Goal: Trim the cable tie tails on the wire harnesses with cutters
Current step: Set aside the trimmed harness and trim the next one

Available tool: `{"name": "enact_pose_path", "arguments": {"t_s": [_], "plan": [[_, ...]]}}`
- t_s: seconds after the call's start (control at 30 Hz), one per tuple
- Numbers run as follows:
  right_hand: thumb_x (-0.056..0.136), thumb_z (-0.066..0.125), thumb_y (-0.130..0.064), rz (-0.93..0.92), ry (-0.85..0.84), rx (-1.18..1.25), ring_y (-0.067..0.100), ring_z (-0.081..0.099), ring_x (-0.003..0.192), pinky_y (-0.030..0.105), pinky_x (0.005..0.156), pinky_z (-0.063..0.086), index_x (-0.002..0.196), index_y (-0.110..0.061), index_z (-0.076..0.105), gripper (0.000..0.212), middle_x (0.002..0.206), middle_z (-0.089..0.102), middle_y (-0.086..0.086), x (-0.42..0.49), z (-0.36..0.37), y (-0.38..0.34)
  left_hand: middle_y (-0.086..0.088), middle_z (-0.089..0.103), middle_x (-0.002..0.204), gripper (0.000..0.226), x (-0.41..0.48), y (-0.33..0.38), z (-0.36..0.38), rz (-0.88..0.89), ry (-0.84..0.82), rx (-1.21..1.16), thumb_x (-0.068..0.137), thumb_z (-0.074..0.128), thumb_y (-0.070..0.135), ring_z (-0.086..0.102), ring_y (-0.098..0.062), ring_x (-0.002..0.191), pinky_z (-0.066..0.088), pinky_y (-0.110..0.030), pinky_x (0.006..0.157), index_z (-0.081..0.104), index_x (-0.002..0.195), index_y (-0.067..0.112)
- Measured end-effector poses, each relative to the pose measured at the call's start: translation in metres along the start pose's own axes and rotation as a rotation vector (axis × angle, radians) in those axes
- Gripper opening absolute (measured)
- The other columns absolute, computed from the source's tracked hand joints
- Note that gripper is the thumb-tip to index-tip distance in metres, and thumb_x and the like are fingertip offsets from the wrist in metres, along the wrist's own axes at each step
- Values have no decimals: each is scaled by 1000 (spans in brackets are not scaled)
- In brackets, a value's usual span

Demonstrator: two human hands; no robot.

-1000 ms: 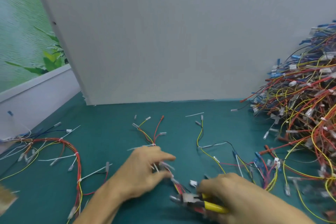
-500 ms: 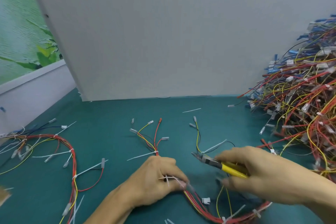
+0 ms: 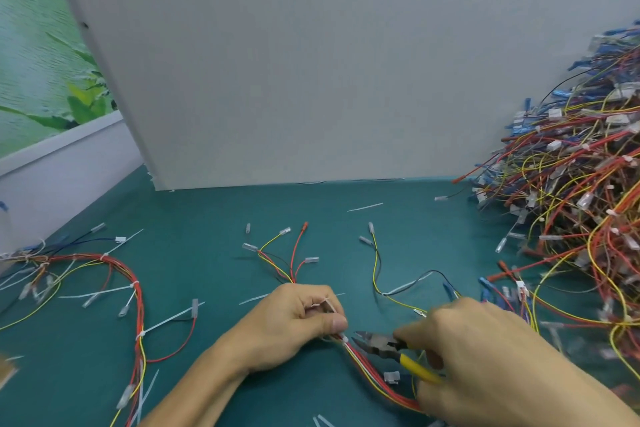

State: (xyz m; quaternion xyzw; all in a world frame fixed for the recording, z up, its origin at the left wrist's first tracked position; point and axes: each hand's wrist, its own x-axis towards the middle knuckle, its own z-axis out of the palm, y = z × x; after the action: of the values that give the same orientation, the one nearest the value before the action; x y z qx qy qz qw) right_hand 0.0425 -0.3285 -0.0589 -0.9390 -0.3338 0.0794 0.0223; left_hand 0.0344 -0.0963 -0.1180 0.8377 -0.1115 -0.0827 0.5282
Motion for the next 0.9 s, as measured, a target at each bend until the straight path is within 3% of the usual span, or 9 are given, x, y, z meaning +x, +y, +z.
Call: {"name": "enact_pose_path", "arguments": {"t_s": [0.27,0.4,0.63,0.77,0.9], "plan": [[79,48,-49,32,6,-53,29,43,83,33,70,37,103,-33,48,29,96,54,0,6,10,-9,13,53,57,16,1,0,2,14,40,60,88,67,20,36,-4,55,30,-17,55,64,74,24],[81,49,-46,36,-1,-76,29,41,83,33,68,35,99,-34,46,22,90,46,0,6,10,-11,13,51,56,16,1,0,3,19,44,86,88,68,22,35,-4,54,30,-18,54,64,73,26],[83,46,-38,27,-33,-143,31,39,82,29,58,29,100,-29,47,20,87,41,3,8,10,-13,-11,52,67,16,2,-2,5,14,67,89,80,66,38,35,-16,62,28,-30,60,65,76,23],[85,47,-37,3,-30,-129,32,39,81,28,58,30,111,-29,50,27,76,37,3,9,14,-11,-1,57,65,13,2,-2,5,20,60,107,82,67,32,39,-11,58,32,-26,58,64,73,23],[86,48,-39,3,-20,-106,33,38,79,27,55,27,115,-32,51,30,68,30,-1,10,16,-9,-3,57,64,14,1,-2,6,20,70,117,80,65,34,39,-12,58,31,-27,57,65,73,22]]}}
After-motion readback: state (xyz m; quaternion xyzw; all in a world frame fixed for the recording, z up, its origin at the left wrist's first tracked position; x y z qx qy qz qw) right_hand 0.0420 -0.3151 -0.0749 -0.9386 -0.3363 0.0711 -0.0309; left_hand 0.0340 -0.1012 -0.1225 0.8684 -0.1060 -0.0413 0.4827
